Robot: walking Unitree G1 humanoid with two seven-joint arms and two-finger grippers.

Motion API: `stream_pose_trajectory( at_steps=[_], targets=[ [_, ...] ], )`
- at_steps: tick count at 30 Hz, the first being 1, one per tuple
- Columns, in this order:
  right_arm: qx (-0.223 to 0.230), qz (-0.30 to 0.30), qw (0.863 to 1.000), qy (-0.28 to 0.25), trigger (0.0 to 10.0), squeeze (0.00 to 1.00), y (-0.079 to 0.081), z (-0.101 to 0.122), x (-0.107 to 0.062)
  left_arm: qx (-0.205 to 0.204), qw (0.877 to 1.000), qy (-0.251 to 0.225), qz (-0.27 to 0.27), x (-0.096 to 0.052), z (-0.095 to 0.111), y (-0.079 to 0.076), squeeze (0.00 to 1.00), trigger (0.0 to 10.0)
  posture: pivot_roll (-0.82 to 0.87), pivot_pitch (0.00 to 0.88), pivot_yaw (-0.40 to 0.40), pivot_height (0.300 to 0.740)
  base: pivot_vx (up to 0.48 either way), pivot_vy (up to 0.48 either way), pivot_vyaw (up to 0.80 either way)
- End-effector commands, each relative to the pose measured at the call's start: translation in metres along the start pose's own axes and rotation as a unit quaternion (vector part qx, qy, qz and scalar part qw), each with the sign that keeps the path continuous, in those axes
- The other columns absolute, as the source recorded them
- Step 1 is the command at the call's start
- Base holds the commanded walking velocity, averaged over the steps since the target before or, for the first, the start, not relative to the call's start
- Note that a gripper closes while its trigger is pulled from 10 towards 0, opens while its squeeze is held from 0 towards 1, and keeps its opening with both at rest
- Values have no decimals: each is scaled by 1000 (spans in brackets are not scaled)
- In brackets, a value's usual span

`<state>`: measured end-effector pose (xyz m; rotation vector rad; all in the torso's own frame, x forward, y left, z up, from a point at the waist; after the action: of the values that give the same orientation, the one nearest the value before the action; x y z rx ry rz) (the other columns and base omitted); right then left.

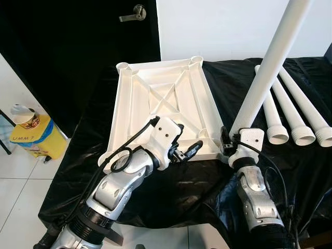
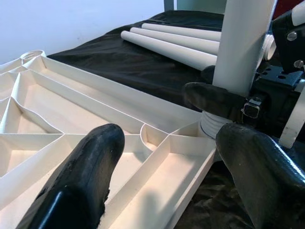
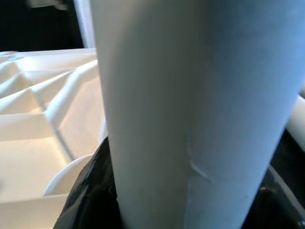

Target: Building children table

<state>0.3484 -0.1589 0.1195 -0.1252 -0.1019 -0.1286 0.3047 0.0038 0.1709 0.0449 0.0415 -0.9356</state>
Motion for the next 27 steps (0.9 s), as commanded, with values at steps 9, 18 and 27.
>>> stream_pose_trajectory(
  at_steps=[9, 18, 27],
  targets=[
    [0, -16, 998, 63, 10000, 0, 1, -27, -12, -6, 999, 24, -46, -1, -10, -10, 0, 10000, -28, 38, 35, 740, 0, 0, 0],
    [-4, -22, 998, 61, 10000, 0, 2, -24, -12, -5, 999, 24, -45, 1, -9, -10, 0, 10000, -31, 38, 34, 740, 0, 0, 0],
    [-3, -7, 999, 44, 10000, 1000, 5, -17, -11, -4, 999, 24, -44, 1, -9, -9, 0, 10000, -32, 41, 34, 740, 0, 0, 0]
  ],
)
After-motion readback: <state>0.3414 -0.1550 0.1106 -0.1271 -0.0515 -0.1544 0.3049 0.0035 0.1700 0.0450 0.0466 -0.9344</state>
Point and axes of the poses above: a point about 5 cm out from each wrist's last joint towards the gripper, its own x axis pointing out of the wrist towards the gripper, its own z axis along the axis of the wrist's last joint, y = z × x, the point moved 6 cm from there along x, pointing out of the wrist towards the gripper, and after that the axes turned 8 degrees about -x, right-handed, at the moved point
